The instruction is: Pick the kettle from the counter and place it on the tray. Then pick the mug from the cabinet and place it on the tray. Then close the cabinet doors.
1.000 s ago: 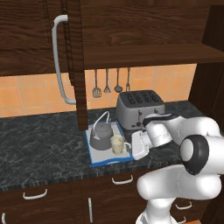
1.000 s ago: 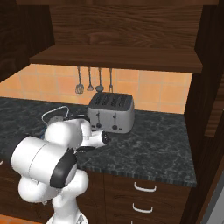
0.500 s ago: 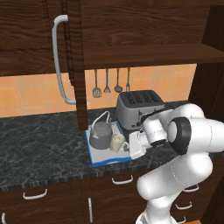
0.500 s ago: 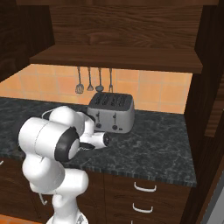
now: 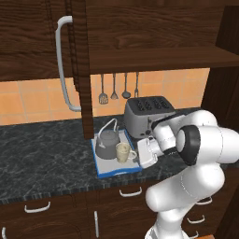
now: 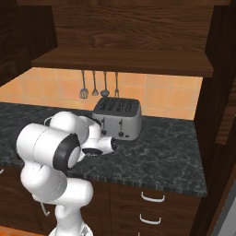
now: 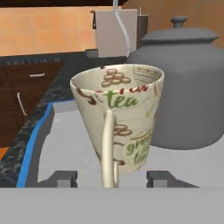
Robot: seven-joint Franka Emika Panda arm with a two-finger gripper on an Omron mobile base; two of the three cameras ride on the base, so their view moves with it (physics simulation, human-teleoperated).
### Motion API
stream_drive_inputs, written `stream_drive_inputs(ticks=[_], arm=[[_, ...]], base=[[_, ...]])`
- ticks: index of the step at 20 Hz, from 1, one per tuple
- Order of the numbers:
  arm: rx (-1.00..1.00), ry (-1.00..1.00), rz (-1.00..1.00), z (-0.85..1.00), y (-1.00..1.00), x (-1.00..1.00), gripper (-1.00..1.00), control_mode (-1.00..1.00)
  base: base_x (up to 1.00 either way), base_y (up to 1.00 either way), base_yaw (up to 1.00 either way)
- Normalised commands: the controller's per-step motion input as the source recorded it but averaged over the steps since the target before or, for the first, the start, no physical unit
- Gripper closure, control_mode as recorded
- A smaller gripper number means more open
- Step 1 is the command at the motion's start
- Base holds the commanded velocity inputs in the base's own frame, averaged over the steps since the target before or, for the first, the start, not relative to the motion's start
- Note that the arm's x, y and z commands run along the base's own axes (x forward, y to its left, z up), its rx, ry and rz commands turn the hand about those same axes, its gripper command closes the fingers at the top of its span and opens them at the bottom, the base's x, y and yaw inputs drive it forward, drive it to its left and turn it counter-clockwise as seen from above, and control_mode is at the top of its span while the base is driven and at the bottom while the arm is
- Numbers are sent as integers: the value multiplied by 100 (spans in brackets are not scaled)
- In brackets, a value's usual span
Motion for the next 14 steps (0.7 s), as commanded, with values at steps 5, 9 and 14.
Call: stream_drive_inputs(ticks=[5,9,14], arm=[[0,0,6,32,0,-13,-100,-100],[0,0,0,40,-2,-31,-100,-100],[0,5,-15,47,0,-33,-100,-100]], base=[[0,0,0],[0,0,0],[0,0,0]])
